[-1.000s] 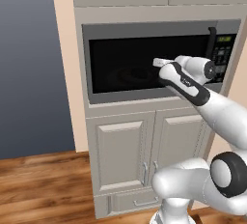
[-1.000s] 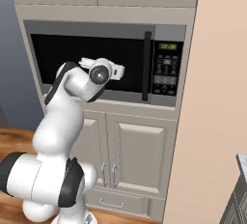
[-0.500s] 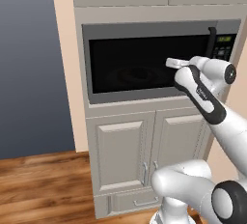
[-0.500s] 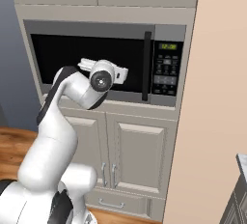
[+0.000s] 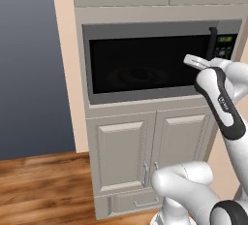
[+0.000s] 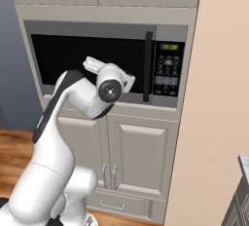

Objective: Transport the steak from the fridge to the microwave and turn on the microwave.

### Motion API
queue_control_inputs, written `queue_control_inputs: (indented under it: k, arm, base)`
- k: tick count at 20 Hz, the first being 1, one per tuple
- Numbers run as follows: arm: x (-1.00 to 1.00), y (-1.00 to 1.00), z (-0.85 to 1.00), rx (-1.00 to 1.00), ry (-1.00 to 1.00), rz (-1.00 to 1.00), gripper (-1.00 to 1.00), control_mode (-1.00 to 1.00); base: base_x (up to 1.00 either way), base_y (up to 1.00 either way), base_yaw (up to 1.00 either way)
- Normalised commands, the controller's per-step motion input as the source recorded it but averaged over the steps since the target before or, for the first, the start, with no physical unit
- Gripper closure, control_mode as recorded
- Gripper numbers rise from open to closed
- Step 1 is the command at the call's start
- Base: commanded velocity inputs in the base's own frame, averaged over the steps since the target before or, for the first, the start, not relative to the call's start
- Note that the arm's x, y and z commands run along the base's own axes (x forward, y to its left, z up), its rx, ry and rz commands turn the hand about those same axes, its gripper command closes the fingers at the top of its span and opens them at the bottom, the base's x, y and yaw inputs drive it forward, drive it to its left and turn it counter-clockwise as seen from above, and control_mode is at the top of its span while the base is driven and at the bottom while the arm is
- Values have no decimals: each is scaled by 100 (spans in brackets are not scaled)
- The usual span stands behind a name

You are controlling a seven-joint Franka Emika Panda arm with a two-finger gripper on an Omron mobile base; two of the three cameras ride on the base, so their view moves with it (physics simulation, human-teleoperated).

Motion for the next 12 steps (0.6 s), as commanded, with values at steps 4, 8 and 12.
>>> queue_control_inputs:
  k: [4,8,12]
  arm:
    - [-9,-41,1,31,5,0,100,-100]
    - [-18,-45,7,33,5,0,100,-100]
    - [-11,-51,6,30,3,-1,100,-100]
  base:
    - [0,0,0]
    - [0,0,0]
    - [0,0,0]
